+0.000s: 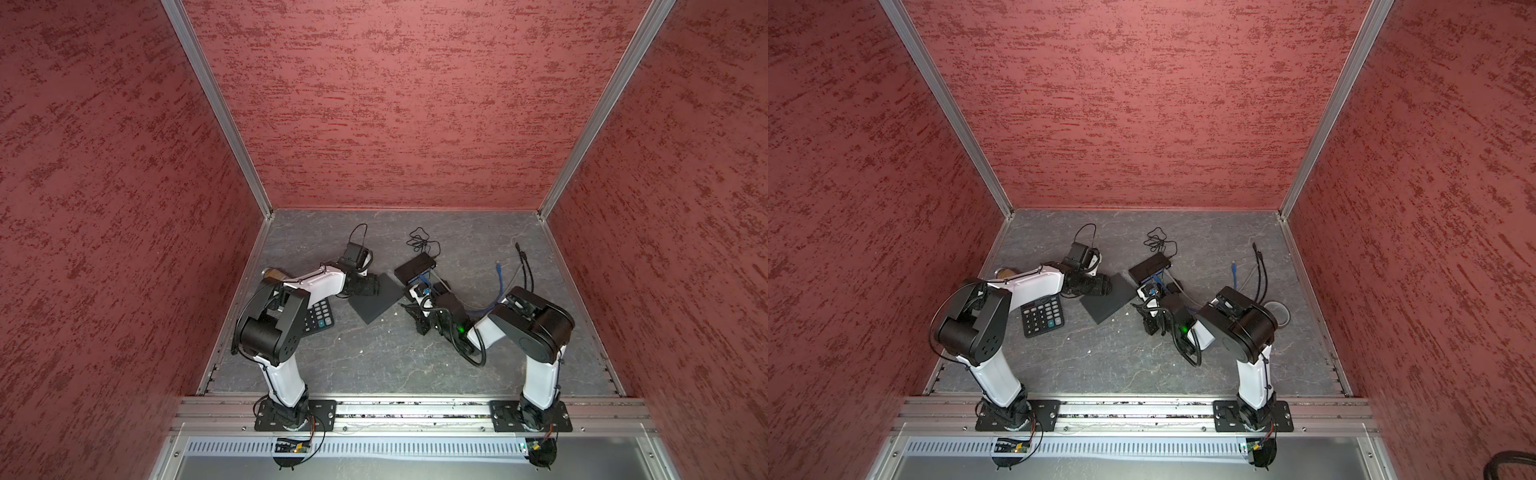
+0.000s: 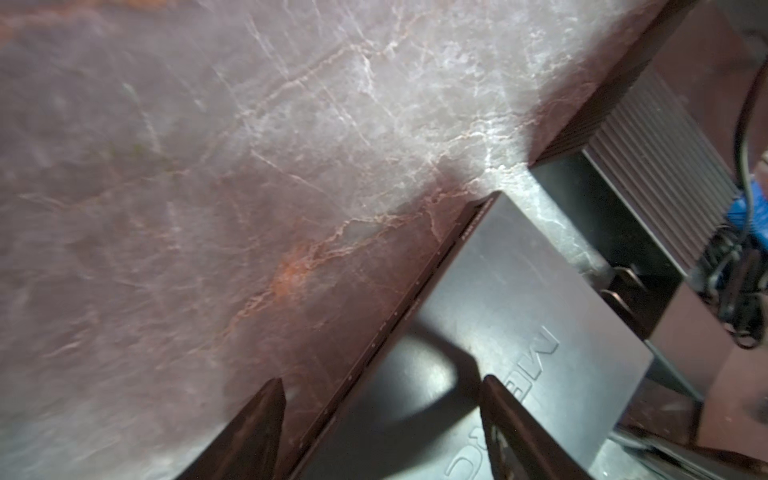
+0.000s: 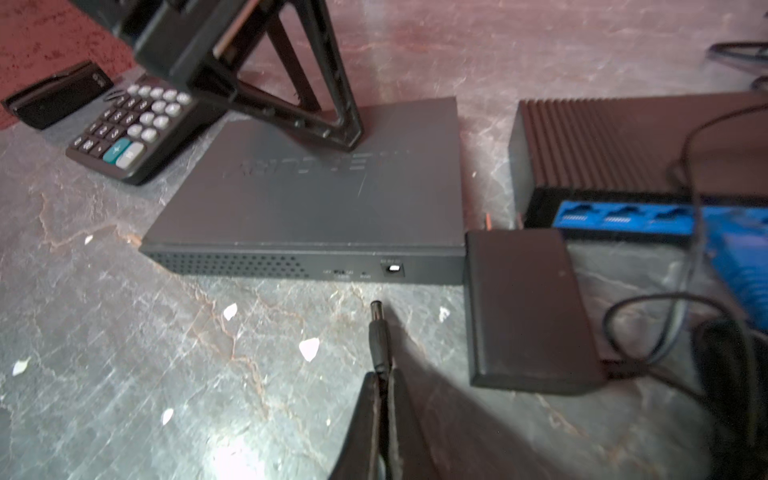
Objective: Insert the plug into the switch port
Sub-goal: 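Move the barrel plug with the right gripper to the switch box's round port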
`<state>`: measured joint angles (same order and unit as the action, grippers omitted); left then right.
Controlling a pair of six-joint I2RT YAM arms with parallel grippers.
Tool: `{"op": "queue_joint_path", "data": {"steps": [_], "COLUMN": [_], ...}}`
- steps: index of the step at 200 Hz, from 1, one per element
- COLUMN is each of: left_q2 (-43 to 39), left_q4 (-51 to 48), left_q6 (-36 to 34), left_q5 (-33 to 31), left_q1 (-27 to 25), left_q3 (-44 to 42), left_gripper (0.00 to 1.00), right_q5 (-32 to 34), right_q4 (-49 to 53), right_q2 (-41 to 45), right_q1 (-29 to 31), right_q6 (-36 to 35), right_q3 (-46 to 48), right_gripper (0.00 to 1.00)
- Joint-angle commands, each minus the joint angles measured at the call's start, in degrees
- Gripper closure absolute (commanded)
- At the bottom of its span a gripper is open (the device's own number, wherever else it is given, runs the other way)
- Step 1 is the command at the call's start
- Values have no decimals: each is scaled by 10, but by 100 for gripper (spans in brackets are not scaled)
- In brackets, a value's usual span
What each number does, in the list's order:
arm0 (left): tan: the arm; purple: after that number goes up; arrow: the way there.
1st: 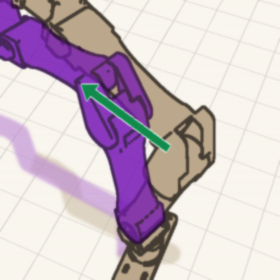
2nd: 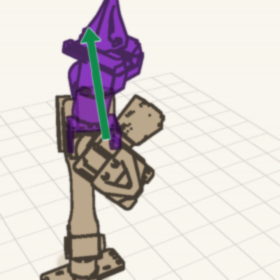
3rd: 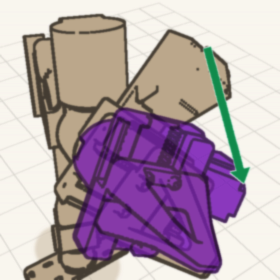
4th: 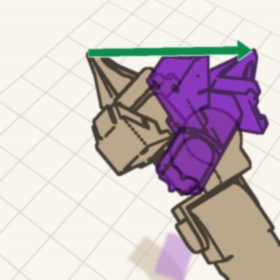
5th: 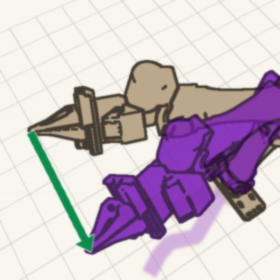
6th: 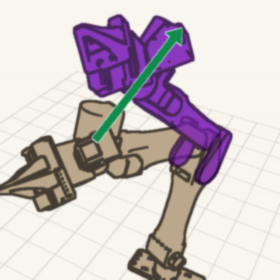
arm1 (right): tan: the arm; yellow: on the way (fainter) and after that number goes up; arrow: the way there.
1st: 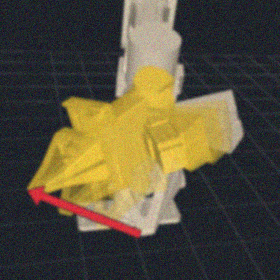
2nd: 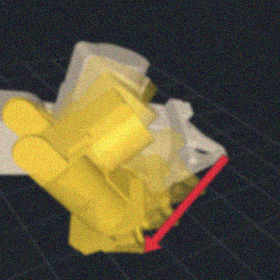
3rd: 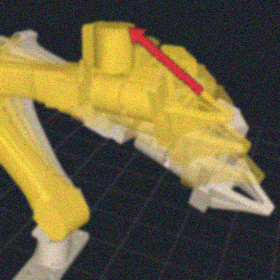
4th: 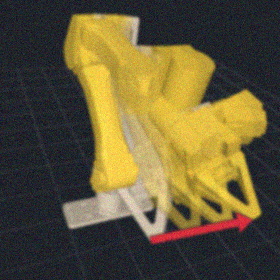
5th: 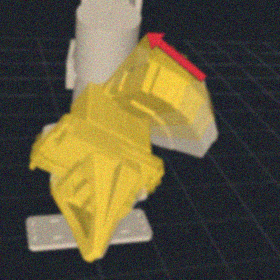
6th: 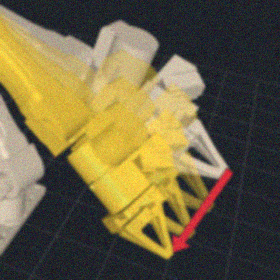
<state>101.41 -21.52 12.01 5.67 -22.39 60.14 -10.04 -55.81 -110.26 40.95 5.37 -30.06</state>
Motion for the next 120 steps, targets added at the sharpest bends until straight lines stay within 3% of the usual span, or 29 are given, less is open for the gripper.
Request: {"op": "queue_joint_path", "data": {"steps": [1, 45, 120], "left_q2": [-10, -2, 35], "left_q4": [-3, 41, 77], "left_q6": [-13, -15, -2], "left_q5": [-34, -50, -15], "left_q1": [-15, -45, -68], "left_q3": [22, 29, 30], "left_gripper": [26, 26, 26], "right_q5": [28, 31, 24], "right_q4": [-66, -87, -122], "right_q2": [-13, -25, -54], "right_q1": [-6, -7, -8], "right_q6": [22, 24, 37], "right_q3": [17, 19, 11], "right_gripper": [95, 95, 95]}}
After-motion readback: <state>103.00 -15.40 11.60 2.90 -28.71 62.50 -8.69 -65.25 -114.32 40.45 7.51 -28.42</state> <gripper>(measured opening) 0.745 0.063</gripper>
